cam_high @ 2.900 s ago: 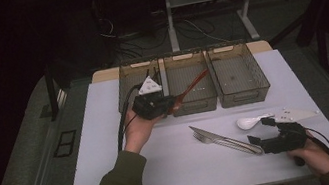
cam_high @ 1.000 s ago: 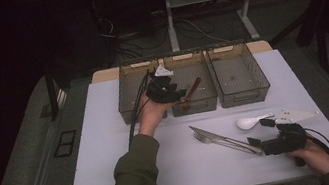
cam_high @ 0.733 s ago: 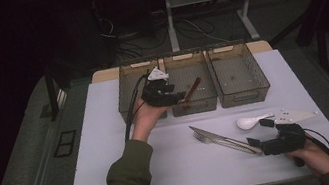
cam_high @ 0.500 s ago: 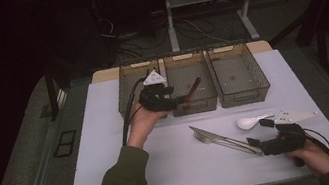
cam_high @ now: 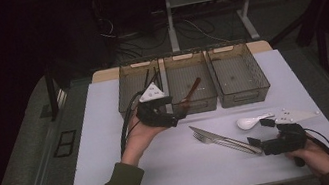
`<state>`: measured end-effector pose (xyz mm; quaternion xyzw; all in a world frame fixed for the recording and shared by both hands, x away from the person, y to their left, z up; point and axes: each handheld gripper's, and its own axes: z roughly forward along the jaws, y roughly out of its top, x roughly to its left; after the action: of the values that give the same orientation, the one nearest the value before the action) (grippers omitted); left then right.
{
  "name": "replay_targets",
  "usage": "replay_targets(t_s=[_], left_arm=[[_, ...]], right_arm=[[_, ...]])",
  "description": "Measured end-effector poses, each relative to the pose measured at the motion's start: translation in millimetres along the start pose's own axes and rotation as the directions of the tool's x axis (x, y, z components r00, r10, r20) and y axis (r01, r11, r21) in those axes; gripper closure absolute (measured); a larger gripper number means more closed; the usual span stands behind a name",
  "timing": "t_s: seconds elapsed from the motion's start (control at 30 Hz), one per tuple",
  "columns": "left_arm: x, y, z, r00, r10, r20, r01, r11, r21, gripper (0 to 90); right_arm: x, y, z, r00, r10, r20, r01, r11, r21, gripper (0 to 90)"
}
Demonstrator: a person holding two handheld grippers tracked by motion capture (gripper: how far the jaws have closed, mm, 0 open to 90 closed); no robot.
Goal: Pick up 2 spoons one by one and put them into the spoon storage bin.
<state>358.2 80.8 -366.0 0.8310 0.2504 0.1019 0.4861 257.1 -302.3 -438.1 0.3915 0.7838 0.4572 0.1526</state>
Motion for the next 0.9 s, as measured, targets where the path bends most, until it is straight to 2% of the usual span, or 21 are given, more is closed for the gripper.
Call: replay_targets(t_s=[0.37,0.57,0.73,0.9], left_arm=[[-9.0,-34.0,-27.8,0.9998,-0.007,-0.02,0.007,0.9995,-0.03,15.5],[-15.9,-53.4,-39.4,0.9994,-0.005,-0.034,0.003,0.9977,-0.068,11.5],[-20.3,-69.8,-47.3,0.9988,0.005,-0.049,-0.008,0.9978,-0.066,6.2],[-22.5,-87.0,-54.4,0.9978,-0.017,-0.063,0.013,0.9981,-0.061,0.0]], right_arm=[[0.3,0.7,-0.6,1.0,0.01,-0.002,-0.01,1.0,-0.004,14.3],[0.8,1.3,-1.6,0.9999,0.011,-0.006,-0.011,1.0,-0.009,14.3],[0.2,1.9,-1.7,0.9999,0.012,-0.002,-0.012,1.0,-0.011,14.3],[0.7,2.0,-1.8,0.9999,0.013,-0.002,-0.013,1.0,-0.014,14.3]])
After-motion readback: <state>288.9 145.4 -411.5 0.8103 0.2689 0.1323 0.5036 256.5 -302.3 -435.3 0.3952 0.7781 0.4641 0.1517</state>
